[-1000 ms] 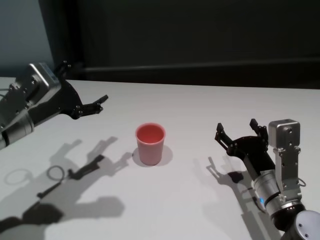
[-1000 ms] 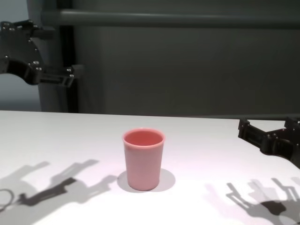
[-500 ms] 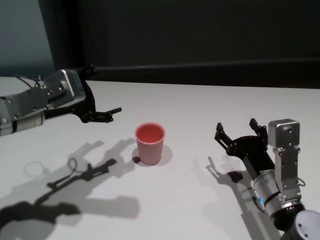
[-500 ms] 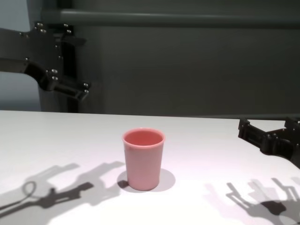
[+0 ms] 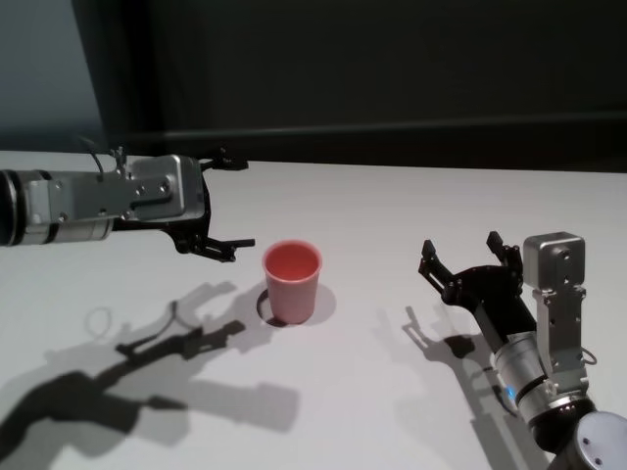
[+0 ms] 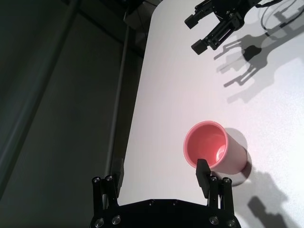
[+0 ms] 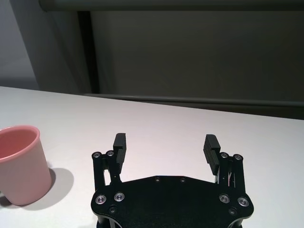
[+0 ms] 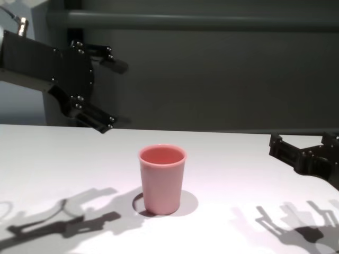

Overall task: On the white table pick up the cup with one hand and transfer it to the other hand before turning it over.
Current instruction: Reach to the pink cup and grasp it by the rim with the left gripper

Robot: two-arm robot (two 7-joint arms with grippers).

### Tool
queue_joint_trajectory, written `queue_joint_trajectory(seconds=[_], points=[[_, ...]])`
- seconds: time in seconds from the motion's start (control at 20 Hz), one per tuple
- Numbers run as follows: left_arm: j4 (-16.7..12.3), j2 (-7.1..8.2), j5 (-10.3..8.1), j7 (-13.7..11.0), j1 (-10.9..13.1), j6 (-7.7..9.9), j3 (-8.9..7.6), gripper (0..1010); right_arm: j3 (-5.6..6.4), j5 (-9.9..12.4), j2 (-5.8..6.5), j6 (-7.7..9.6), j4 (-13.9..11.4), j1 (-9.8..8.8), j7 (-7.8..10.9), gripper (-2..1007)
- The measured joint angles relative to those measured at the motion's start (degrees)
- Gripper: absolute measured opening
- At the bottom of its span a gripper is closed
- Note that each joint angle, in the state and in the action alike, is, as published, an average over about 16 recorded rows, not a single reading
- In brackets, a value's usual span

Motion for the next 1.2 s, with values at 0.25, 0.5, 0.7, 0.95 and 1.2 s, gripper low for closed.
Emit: queue_joint_trajectory(seconds=[0.25, 0.5, 0.7, 0.95, 1.2], points=[[1.0, 0.10, 1.73, -3.9, -3.9, -0.34, 3.57, 1001, 0.00, 0.0, 0.00, 0.00, 0.0, 0.00, 0.00, 1002], [1.7, 0.09, 3.30, -7.5, -7.4, -0.43, 6.74, 1001, 0.00, 0.0, 0.00, 0.00, 0.0, 0.00, 0.00, 1002], [2.4, -0.05, 4.45, -10.3, -9.9, -0.42, 9.07, 1001, 0.00, 0.0, 0.00, 0.00, 0.0, 0.00, 0.00, 1002], [3.9, -0.64, 5.54, -13.6, -12.9, -0.52, 11.82, 1001, 0.00, 0.0, 0.00, 0.00, 0.0, 0.00, 0.00, 1002], [6.8, -1.90, 6.69, -16.5, -15.9, -1.08, 14.62, 1001, 0.00, 0.0, 0.00, 0.00, 0.0, 0.00, 0.00, 1002]])
